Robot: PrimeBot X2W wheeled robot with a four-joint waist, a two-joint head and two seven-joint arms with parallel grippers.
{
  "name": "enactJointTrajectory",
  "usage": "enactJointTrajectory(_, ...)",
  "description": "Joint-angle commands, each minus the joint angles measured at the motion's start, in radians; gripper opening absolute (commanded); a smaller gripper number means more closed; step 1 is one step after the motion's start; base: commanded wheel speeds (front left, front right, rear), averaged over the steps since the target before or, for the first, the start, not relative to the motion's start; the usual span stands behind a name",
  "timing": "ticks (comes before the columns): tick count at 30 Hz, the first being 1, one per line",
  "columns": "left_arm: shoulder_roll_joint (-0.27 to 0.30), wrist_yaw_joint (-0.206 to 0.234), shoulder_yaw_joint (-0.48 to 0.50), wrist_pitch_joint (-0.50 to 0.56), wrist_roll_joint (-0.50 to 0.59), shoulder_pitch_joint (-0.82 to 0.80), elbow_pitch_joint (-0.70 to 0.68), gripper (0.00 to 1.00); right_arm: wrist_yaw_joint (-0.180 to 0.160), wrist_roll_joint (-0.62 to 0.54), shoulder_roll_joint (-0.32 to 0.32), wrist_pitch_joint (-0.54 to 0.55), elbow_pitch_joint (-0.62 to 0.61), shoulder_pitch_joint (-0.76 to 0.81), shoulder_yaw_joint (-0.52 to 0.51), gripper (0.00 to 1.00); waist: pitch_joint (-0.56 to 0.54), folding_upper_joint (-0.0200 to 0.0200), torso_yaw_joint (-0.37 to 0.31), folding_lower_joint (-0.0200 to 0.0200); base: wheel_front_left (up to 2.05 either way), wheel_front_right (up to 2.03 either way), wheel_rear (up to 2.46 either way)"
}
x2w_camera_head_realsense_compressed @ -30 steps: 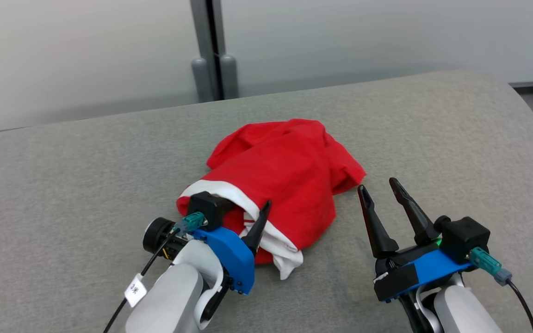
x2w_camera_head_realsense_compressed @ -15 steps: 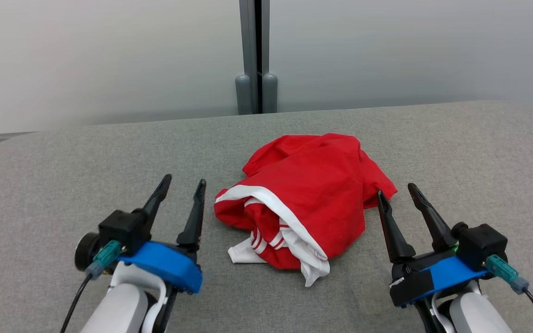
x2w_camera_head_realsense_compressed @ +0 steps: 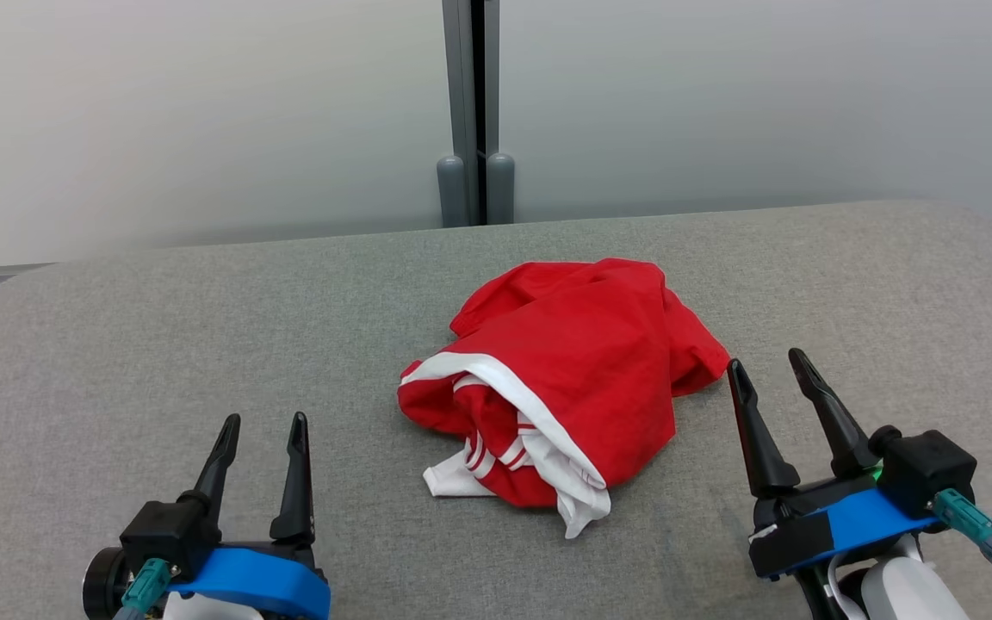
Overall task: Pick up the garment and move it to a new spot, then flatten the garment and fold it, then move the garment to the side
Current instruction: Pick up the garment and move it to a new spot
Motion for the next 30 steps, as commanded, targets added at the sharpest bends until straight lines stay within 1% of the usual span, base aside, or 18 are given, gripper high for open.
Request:
enactJointTrajectory(1, -0.001, -0.001, 0.006, -0.006, 0.006, 0.005, -0.006, 1.00, 0.000, -0.007, -0.007, -0.003, -0.006, 0.003, -0.003, 1.00, -0.002, 0.0000, -0.001, 0.0001, 0.00, 0.00, 0.00)
enactJointTrajectory(10, -0.018, -0.022, 0.048, -0.006, 0.048, 0.015, -0.014, 1.00, 0.000, -0.014, -0.008, -0.003, -0.014, 0.011, -0.017, 1.00, -0.006, 0.0000, -0.007, 0.0001, 0.00, 0.00, 0.00)
enactJointTrajectory(15, -0.018, -0.042, 0.037, -0.004, 0.058, 0.001, 0.024, 1.00, 0.000, -0.016, -0.006, -0.003, -0.010, 0.006, -0.014, 1.00, -0.003, 0.0000, -0.012, 0.0001, 0.00, 0.00, 0.00)
enactJointTrajectory(17, -0.013, -0.058, 0.021, 0.020, 0.059, -0.021, 0.052, 1.00, 0.000, -0.015, -0.007, -0.003, -0.010, 0.003, -0.015, 1.00, 0.001, 0.0000, -0.015, 0.0001, 0.00, 0.00, 0.00)
enactJointTrajectory(25, -0.005, -0.127, -0.035, 0.195, 0.034, -0.160, 0.193, 1.00, 0.000, -0.012, -0.012, -0.003, -0.009, -0.018, -0.009, 1.00, 0.028, 0.0000, -0.052, 0.0001, 0.00, 0.00, 0.00)
enactJointTrajectory(26, -0.006, -0.145, -0.054, 0.231, 0.030, -0.199, 0.241, 1.00, 0.000, -0.012, -0.012, -0.003, -0.008, -0.024, -0.005, 1.00, 0.036, 0.0000, -0.067, 0.0001, 0.00, 0.00, 0.00)
enactJointTrajectory(30, -0.012, -0.167, -0.083, 0.257, 0.027, -0.275, 0.329, 1.00, 0.000, -0.011, -0.009, -0.003, -0.010, -0.037, -0.002, 1.00, 0.058, 0.0000, -0.105, 0.0001, 0.00, 0.00, 0.00)
